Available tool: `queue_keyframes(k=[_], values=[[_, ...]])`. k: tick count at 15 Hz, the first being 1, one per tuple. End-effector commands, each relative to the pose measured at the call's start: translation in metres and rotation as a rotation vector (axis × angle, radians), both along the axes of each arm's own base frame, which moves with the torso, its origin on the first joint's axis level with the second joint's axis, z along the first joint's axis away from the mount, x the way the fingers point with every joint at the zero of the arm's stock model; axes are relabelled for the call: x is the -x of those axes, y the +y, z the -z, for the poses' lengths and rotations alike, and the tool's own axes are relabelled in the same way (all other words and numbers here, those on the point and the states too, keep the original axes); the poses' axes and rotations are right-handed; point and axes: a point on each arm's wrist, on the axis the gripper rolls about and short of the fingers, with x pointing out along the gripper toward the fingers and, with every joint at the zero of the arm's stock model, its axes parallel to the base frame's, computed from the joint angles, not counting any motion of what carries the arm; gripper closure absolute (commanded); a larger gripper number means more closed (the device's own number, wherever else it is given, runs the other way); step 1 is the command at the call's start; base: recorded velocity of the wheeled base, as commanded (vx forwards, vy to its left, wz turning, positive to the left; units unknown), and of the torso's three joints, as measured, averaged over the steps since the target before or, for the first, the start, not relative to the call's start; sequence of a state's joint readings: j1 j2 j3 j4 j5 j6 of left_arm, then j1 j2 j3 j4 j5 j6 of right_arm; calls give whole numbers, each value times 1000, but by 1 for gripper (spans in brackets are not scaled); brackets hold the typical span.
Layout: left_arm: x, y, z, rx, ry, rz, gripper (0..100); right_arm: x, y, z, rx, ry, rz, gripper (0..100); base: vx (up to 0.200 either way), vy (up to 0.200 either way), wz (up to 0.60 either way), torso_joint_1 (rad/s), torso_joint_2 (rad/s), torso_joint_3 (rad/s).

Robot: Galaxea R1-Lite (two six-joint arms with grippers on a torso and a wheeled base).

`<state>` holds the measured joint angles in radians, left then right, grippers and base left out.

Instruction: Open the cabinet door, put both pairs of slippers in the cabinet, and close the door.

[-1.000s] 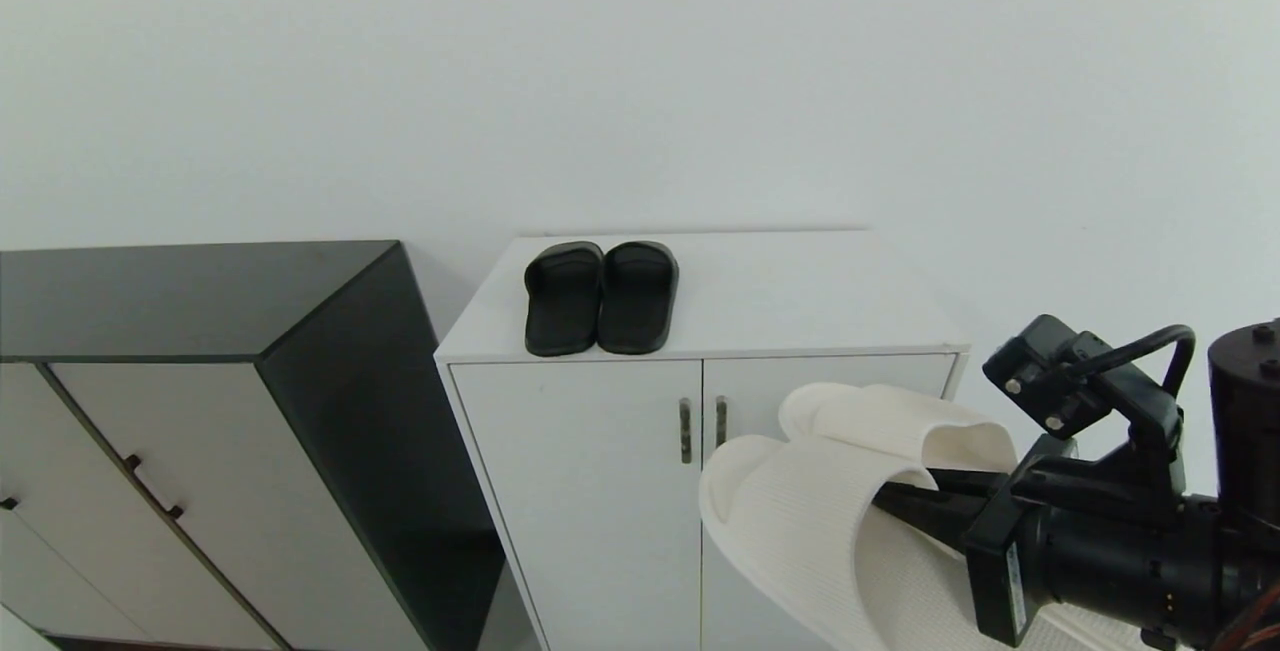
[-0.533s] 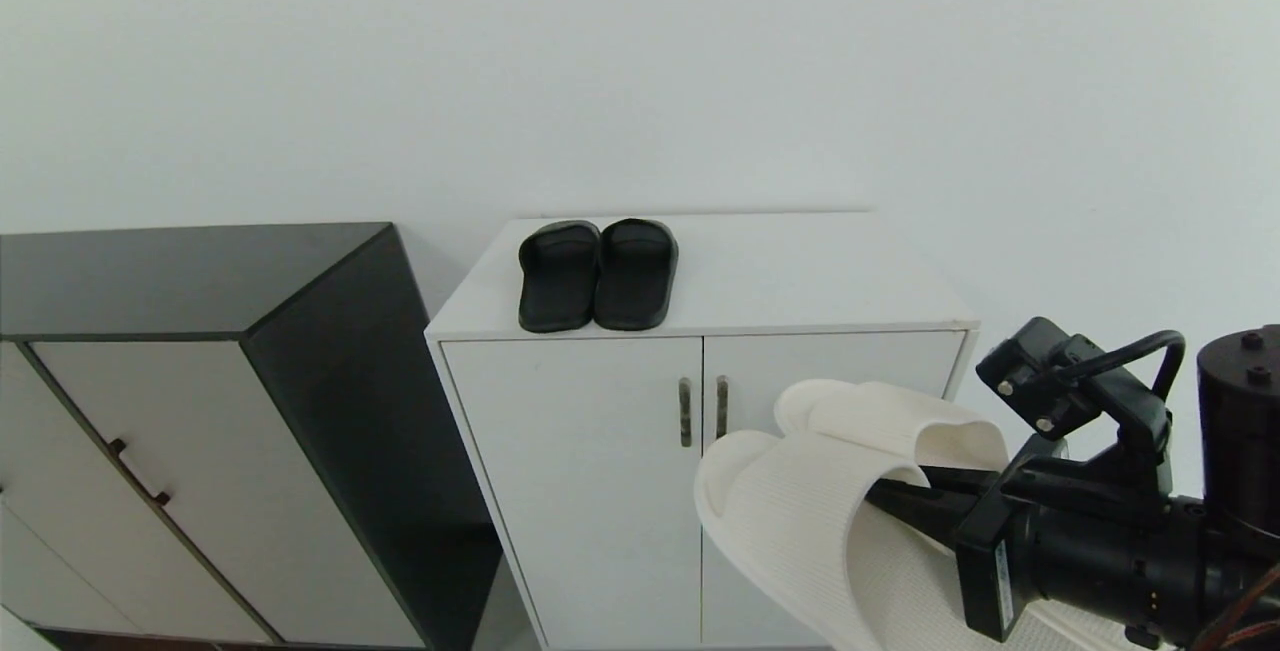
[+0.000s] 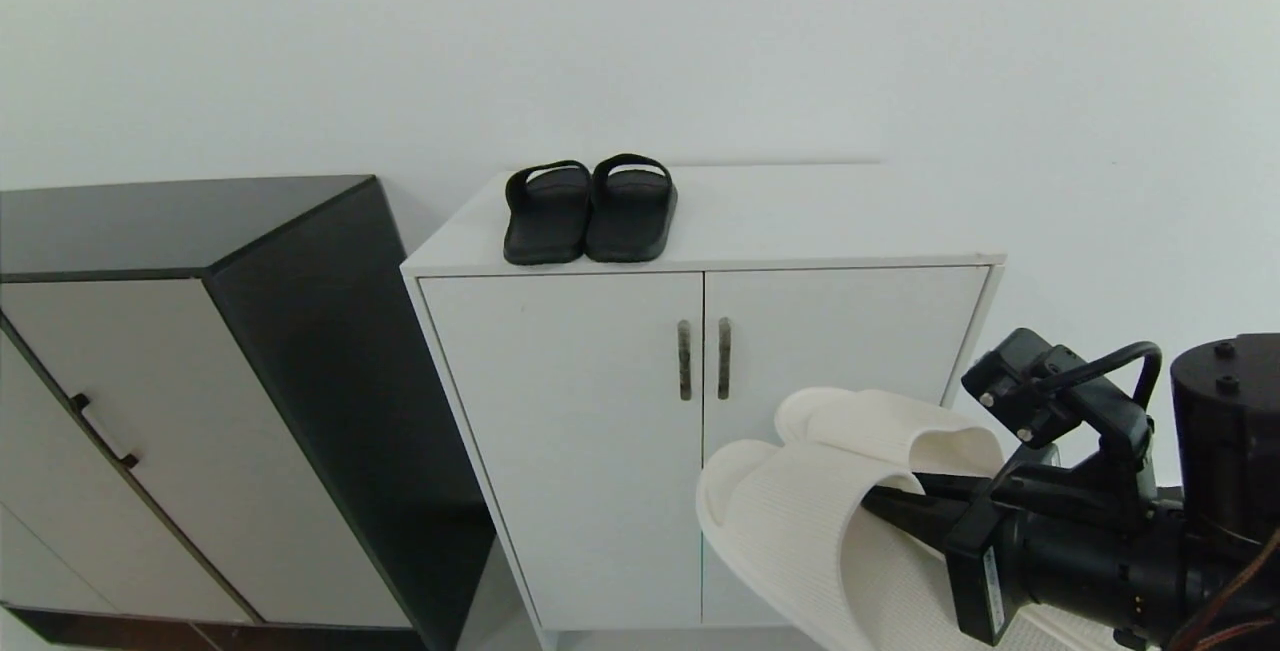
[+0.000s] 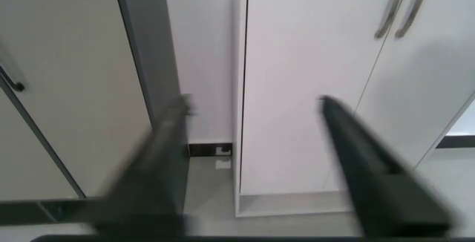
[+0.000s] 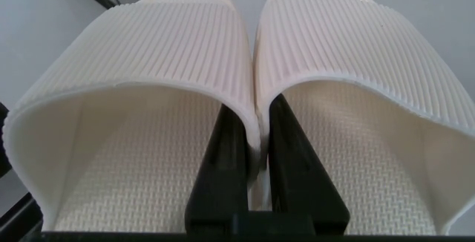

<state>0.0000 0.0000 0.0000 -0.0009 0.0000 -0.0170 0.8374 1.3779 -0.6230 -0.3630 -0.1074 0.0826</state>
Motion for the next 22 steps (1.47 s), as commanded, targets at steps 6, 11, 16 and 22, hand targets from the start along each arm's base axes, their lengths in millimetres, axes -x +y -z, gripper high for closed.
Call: queue_keyframes(k=[6, 11, 16, 22], values=[[0, 0, 0, -12, 2, 5, 0, -3, 4, 7, 16, 15, -2, 100, 0, 0, 0, -150, 480, 325], [0, 0, 0, -40, 7, 22, 0, -8, 9, 16, 20, 16, 1, 100, 0, 0, 0, -97, 451, 353], [-3, -1, -4, -112, 29, 42, 0, -10, 11, 20, 7, 3, 2, 100, 0, 0, 0, -34, 392, 352], [-75, -6, -108, -55, 180, 242, 0, -12, 13, 27, 32, 17, 7, 100, 0, 0, 0, 1, 35, 29]])
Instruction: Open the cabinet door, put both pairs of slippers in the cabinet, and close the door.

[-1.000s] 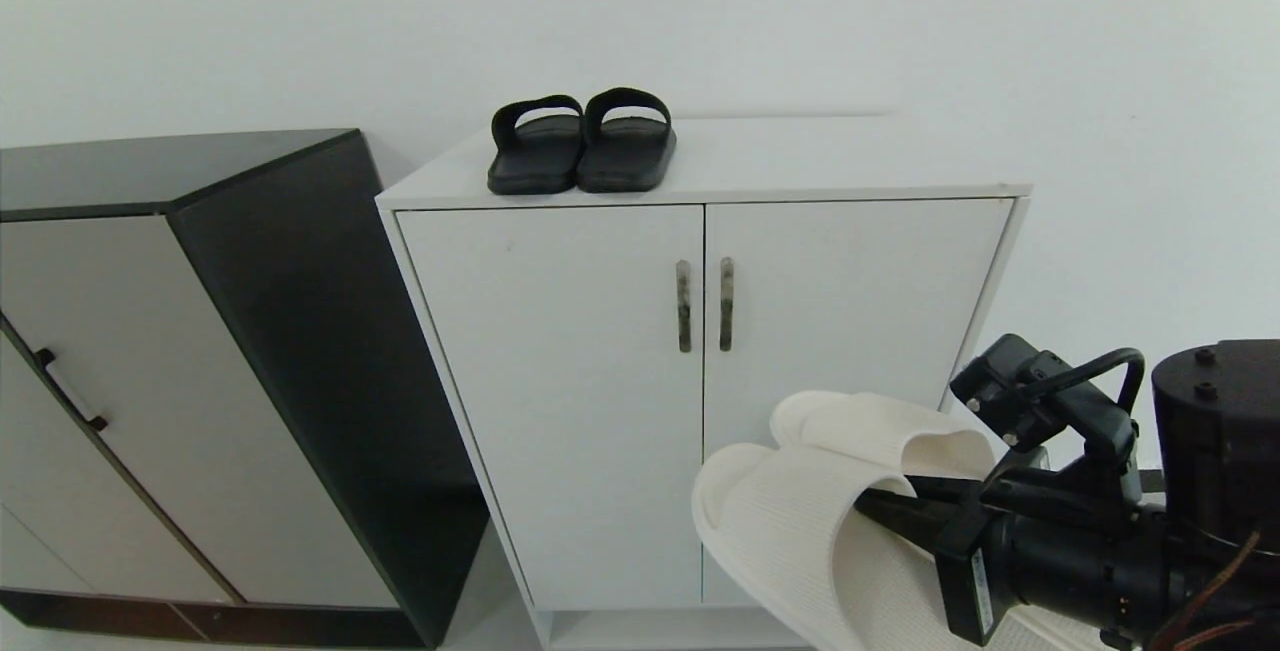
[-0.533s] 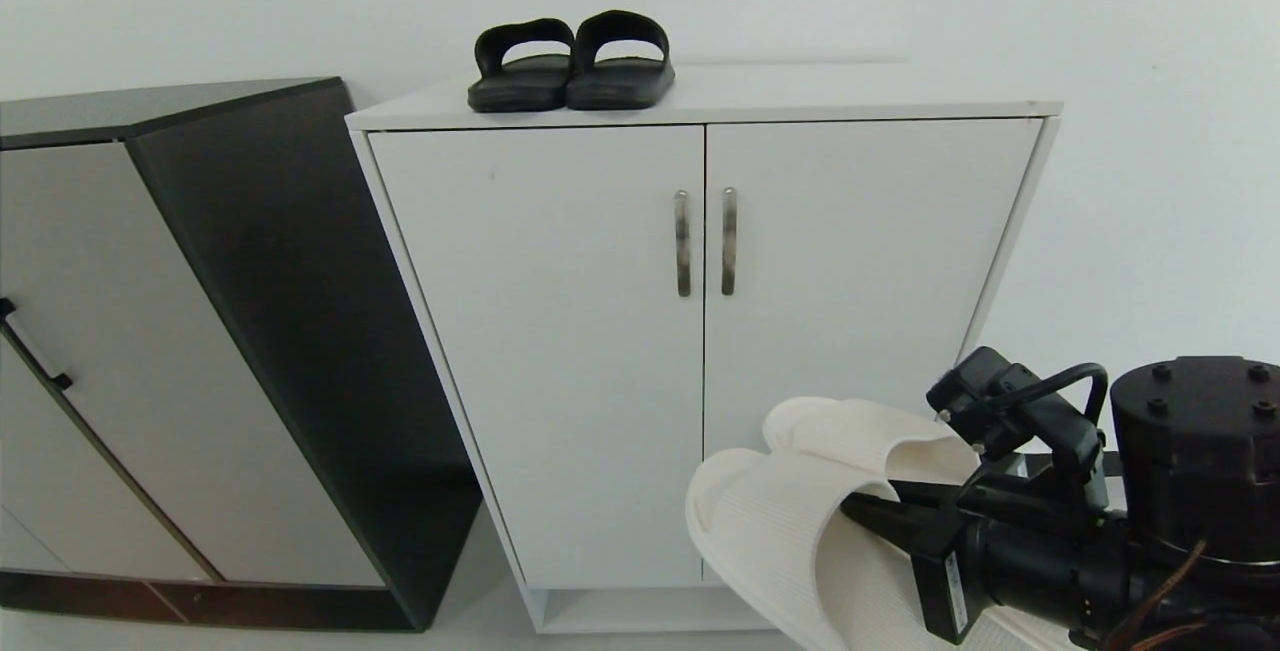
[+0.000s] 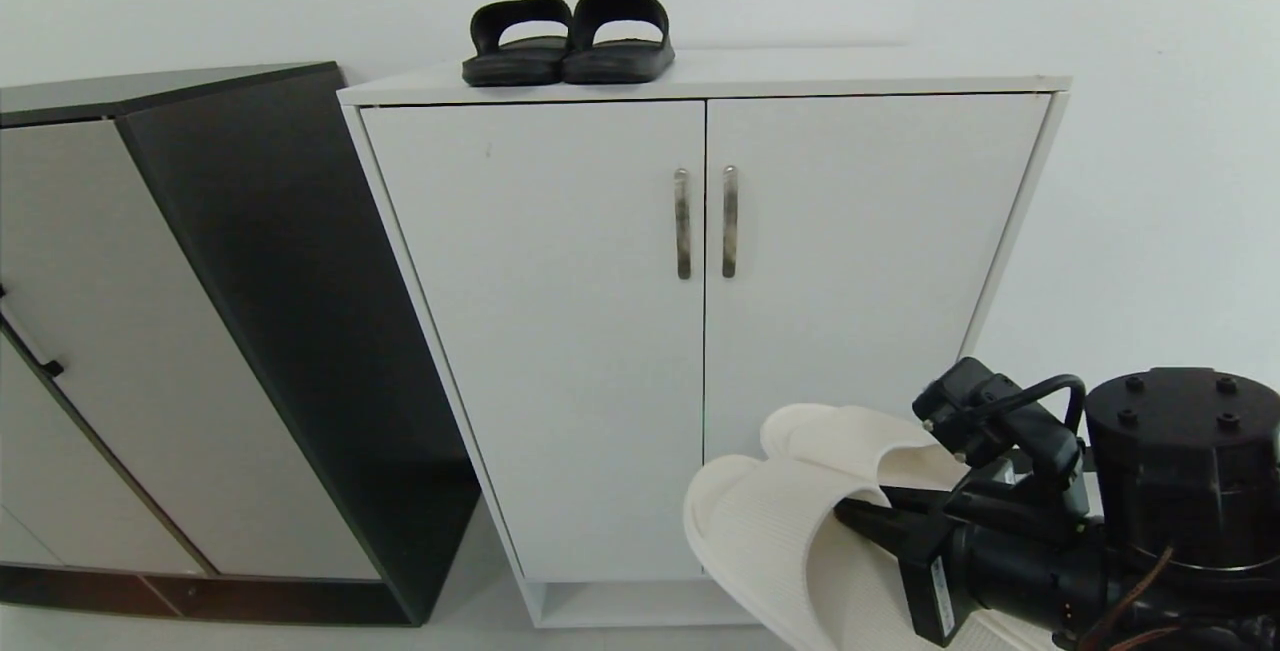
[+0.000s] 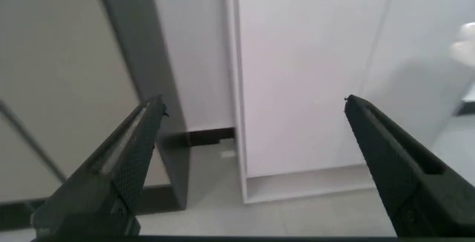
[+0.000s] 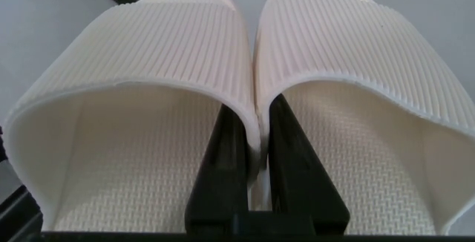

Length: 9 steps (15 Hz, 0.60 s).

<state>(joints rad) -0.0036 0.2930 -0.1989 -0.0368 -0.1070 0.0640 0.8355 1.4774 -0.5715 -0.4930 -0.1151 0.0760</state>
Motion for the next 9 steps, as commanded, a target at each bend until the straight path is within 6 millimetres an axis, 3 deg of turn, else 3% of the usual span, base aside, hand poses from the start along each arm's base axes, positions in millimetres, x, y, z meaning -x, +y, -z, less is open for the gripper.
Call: queue_keyframes(k=[1, 3, 4, 7, 9], values=[[-77, -5, -55, 26, 126, 194, 0, 1, 0, 6, 26, 2, -11, 100, 0, 0, 0, 0, 0, 0], [-105, -17, -66, 23, 128, 323, 0, -1, 2, 4, -17, -48, -20, 100, 0, 0, 0, 0, 0, 0], [-110, -24, -68, 23, 140, 380, 0, -1, 2, 3, -34, -61, -19, 100, 0, 0, 0, 0, 0, 0], [-141, -76, -88, 37, 185, 553, 0, -3, 5, 9, -37, -60, -18, 100, 0, 0, 0, 0, 0, 0], [-158, -123, -111, 114, 106, 616, 0, -5, 6, 14, -24, -46, -16, 100, 0, 0, 0, 0, 0, 0]])
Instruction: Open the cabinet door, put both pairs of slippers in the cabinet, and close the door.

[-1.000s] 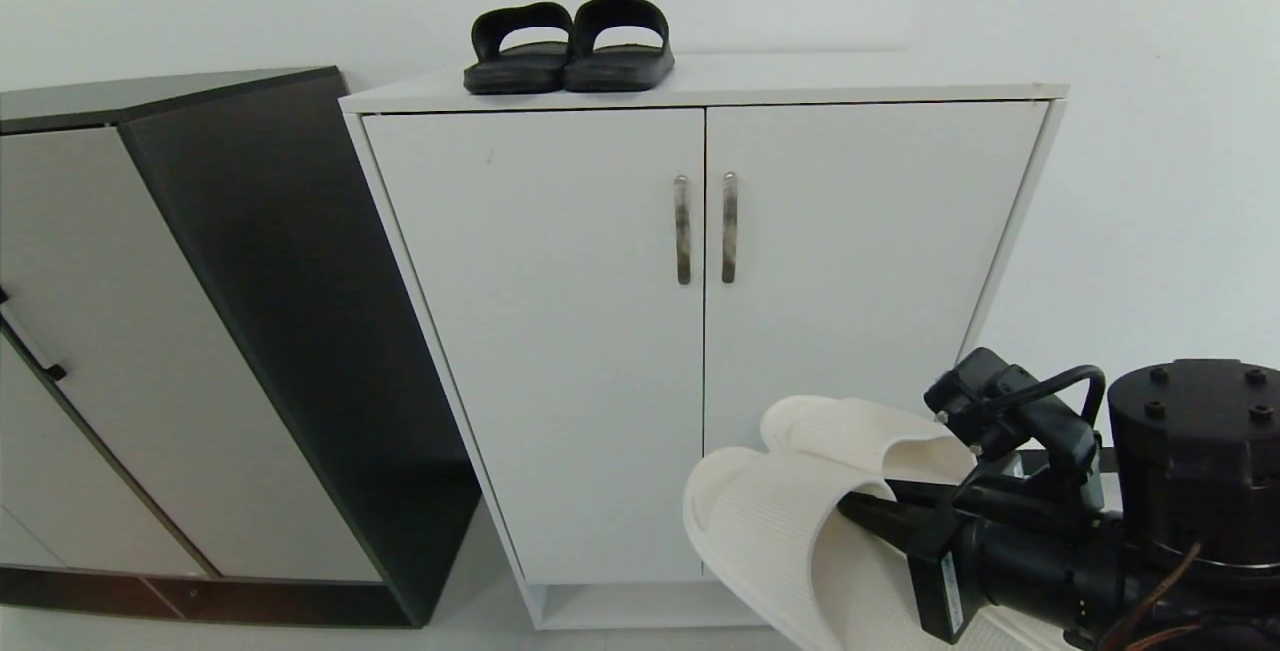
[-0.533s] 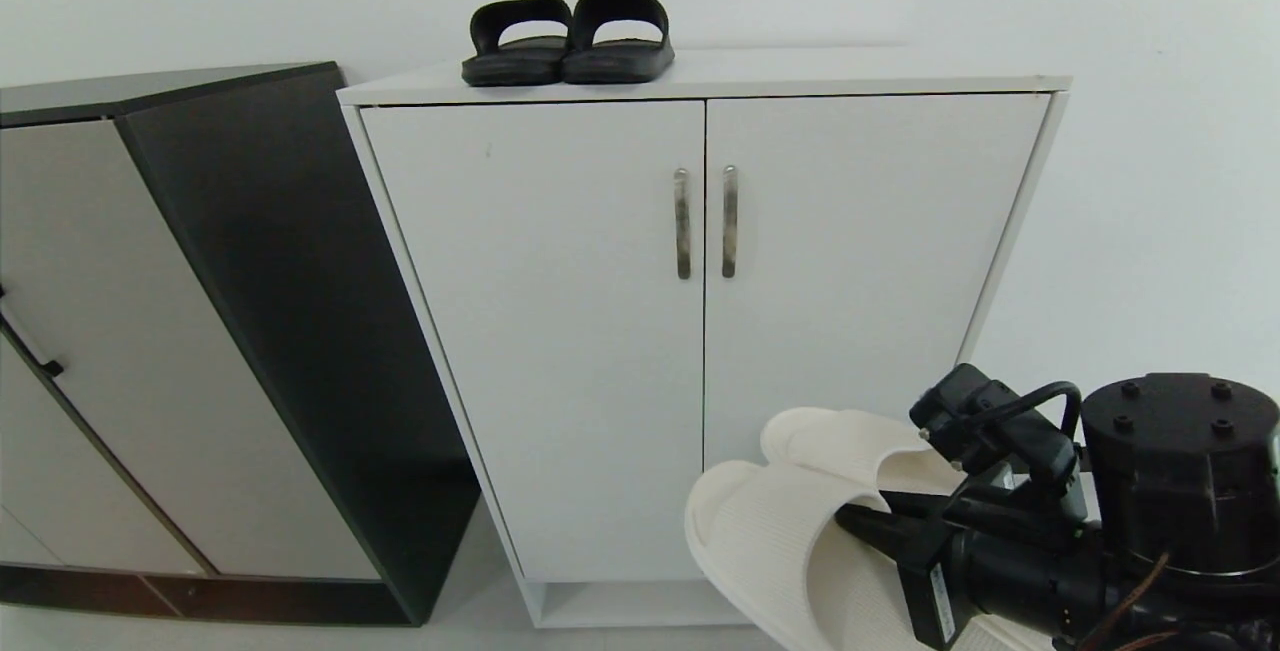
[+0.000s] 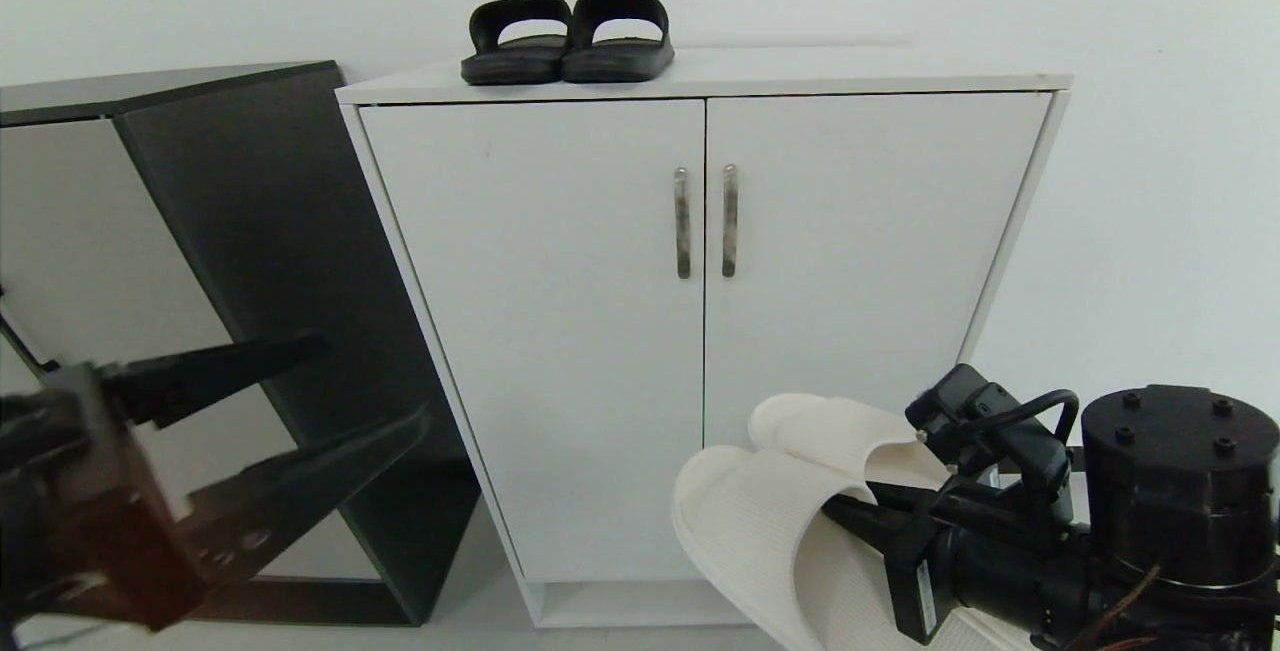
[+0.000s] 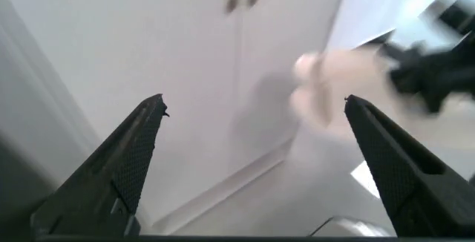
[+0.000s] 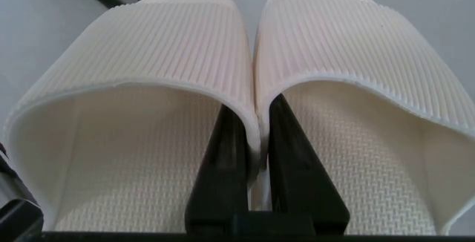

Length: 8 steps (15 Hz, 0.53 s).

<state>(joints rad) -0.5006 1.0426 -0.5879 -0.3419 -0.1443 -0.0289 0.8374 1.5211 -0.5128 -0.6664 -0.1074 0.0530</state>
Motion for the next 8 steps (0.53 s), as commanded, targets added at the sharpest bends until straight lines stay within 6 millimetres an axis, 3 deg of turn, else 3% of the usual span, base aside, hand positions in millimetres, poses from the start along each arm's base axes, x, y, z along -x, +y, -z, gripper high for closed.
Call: queue_keyframes(k=[1, 4, 8], values=[[-40, -77, -20, 58, 10, 126, 0, -3, 3, 5, 17, 14, 0, 100, 0, 0, 0, 0, 0, 0], [-65, -138, -21, 45, 29, 161, 0, -3, 3, 5, 8, 5, 3, 100, 0, 0, 0, 0, 0, 0], [-91, -156, -39, 93, 3, 260, 0, -3, 3, 4, 7, 4, 3, 100, 0, 0, 0, 0, 0, 0]])
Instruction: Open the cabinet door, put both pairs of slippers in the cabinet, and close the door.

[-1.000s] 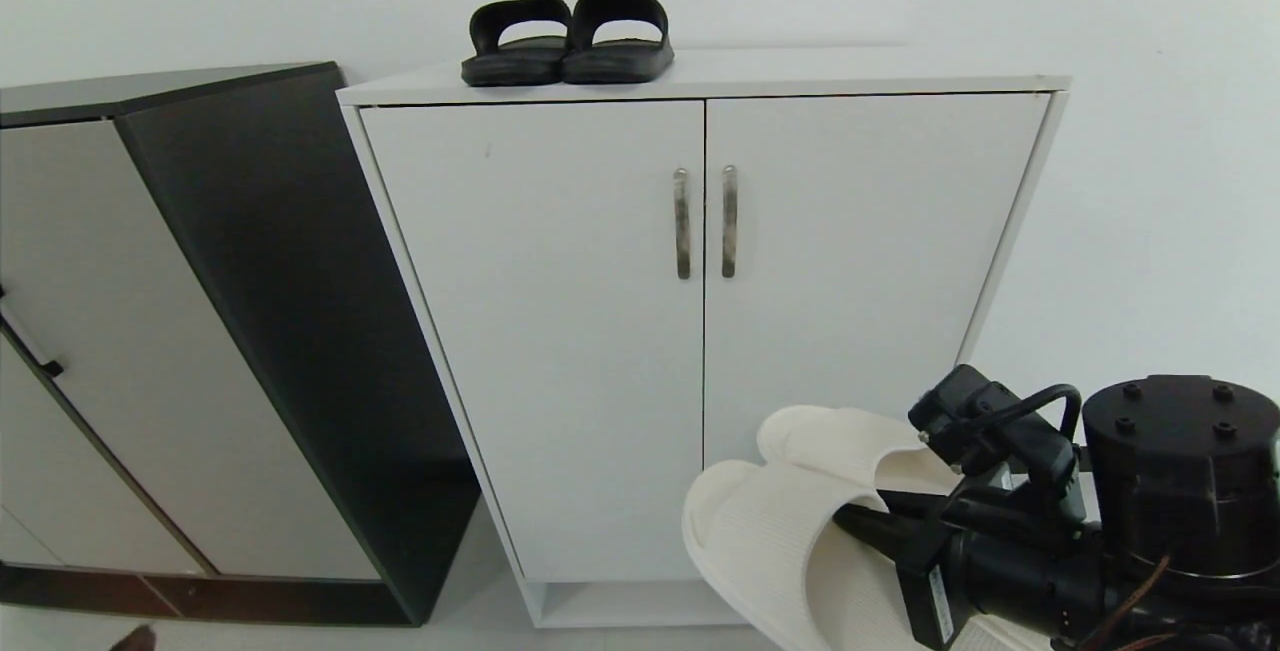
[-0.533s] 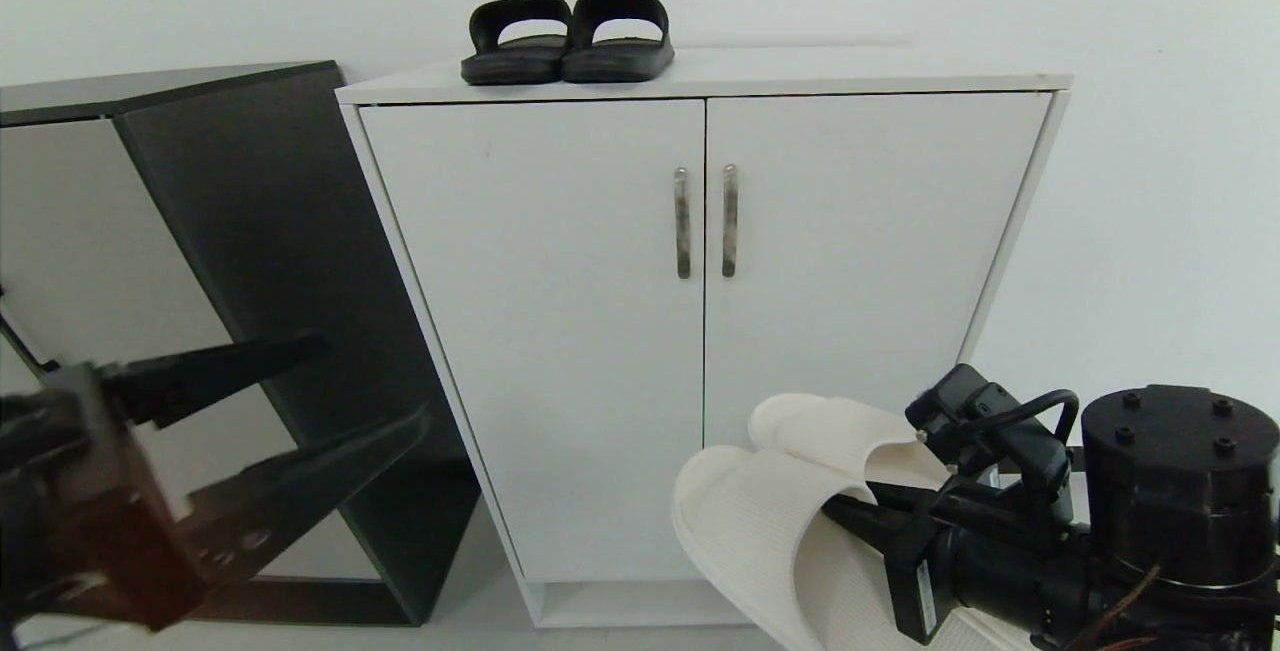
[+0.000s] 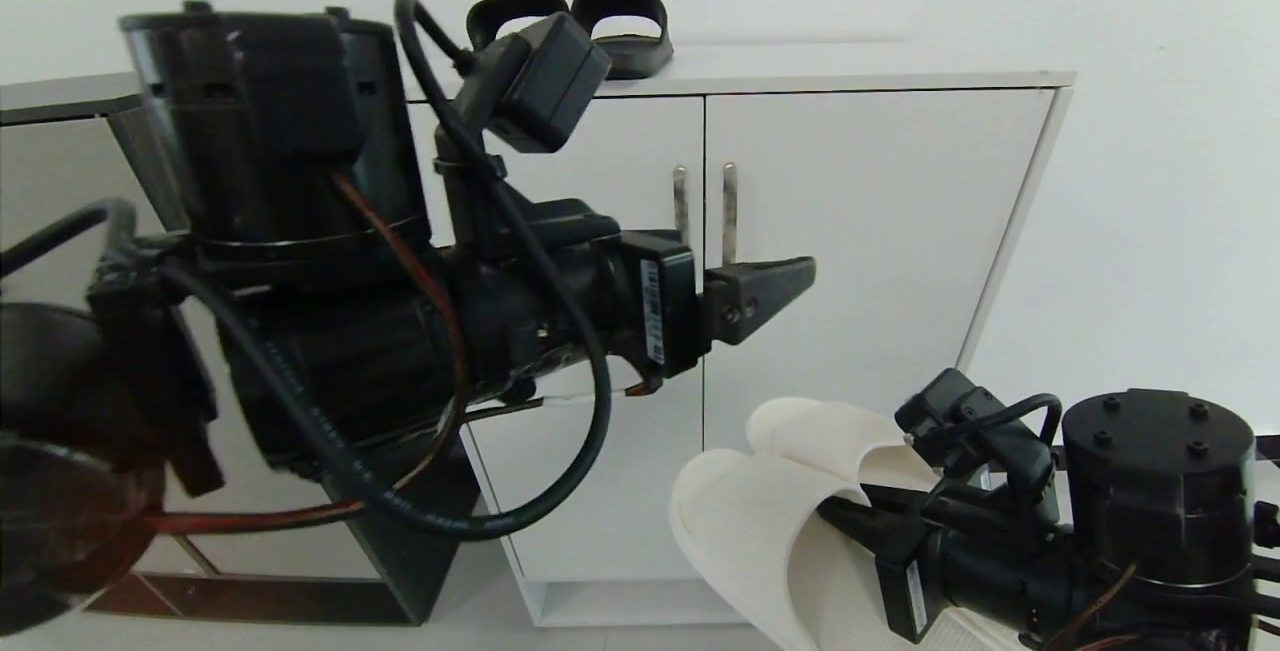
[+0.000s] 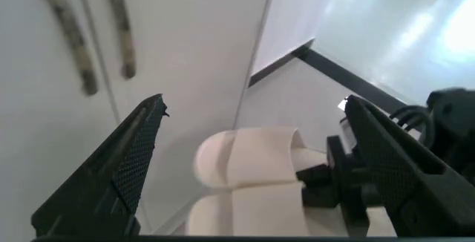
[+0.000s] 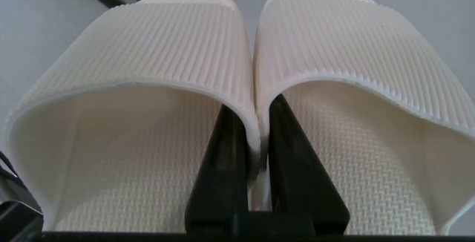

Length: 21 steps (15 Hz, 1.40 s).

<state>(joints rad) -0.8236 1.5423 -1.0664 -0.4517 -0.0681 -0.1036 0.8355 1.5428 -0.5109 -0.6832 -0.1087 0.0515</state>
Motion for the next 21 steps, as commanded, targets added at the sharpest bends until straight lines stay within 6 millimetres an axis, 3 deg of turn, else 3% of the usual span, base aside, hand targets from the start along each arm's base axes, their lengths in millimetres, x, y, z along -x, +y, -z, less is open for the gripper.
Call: queue_keyframes(k=[1, 6, 9, 13, 21], values=[[-25, -19, 5, -13, 24, 30, 0, 0, 0, 0, 0, -1, -1, 100, 0, 0, 0, 0, 0, 0], [-77, -4, -6, 62, 177, 140, 0, 1, 0, -1, -5, -3, -2, 100, 0, 0, 0, 0, 0, 0], [-96, -10, -5, 73, 176, 120, 0, 0, -1, -2, -4, -7, 2, 100, 0, 0, 0, 0, 0, 0], [-107, -18, 5, 62, 189, 95, 0, -1, -1, -3, -14, -21, 4, 100, 0, 0, 0, 0, 0, 0], [-122, -26, 4, 65, 154, 0, 0, 2, 0, 2, 1, -10, -6, 100, 0, 0, 0, 0, 0, 0]])
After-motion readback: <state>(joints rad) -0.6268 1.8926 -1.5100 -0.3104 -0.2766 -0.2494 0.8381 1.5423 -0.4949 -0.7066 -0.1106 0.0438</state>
